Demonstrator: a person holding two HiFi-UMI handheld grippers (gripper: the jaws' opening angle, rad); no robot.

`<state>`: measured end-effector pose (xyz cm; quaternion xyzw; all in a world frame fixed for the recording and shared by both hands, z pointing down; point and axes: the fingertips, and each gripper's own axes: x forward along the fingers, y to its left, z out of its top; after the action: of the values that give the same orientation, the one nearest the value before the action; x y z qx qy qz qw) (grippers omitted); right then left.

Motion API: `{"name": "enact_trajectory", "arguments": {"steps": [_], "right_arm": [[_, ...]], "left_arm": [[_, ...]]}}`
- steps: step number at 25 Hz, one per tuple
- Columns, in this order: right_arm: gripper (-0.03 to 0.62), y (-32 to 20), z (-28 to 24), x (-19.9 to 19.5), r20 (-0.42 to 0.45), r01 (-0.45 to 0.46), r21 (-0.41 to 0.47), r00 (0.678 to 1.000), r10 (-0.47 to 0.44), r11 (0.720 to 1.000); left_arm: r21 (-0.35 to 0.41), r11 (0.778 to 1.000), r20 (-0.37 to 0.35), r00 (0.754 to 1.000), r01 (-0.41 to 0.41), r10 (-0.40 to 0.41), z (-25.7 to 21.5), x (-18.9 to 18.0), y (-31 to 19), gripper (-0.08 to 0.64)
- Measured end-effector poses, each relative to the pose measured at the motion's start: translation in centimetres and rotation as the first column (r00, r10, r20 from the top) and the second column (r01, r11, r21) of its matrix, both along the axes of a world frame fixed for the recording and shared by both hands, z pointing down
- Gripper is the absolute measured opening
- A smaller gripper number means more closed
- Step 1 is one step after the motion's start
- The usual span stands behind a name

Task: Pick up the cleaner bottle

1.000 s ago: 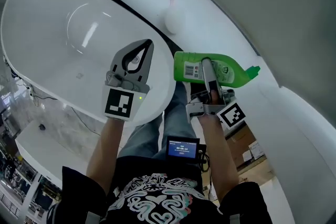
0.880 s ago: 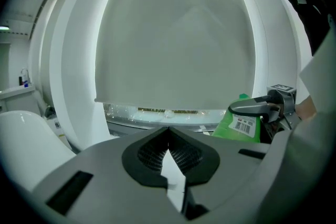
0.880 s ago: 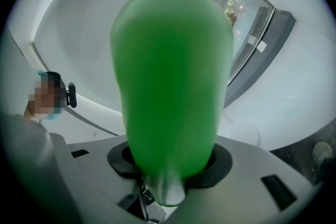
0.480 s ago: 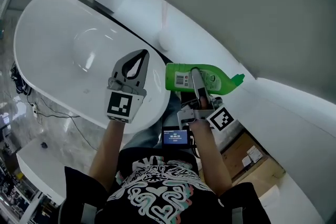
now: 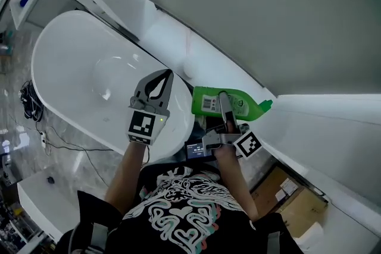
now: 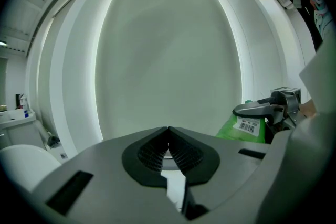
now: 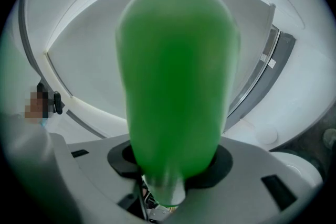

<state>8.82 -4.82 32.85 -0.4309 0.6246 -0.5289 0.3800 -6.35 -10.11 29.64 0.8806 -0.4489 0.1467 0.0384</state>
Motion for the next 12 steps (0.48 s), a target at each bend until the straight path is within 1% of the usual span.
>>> {"name": "enact_trajectory", "arguments": {"steps": [5, 9, 12], "right_arm": [[0.207, 0.8, -2.5, 0.6, -0.006, -0.021, 0.017, 1.000, 0.021, 1.000], [0.207, 1.0, -4.0, 0.9, -0.015, -0.048, 0.018, 0.999, 0.048, 0.999], [0.207, 1.2, -5.3, 0.8, -0.002, -0.066, 0.028, 0.998, 0.066, 0.997]], "left_arm": [[0.017, 1.000, -0.002, 1.000, -0.020, 0.020, -2.1, 0.8, 1.2, 0.014], [0.034, 0.999, -0.018, 1.000, -0.017, 0.018, -3.2, 0.9, 1.5, 0.014], [0.044, 0.999, -0.029, 0.999, -0.022, 0.023, -4.1, 0.6, 1.7, 0.015]]}}
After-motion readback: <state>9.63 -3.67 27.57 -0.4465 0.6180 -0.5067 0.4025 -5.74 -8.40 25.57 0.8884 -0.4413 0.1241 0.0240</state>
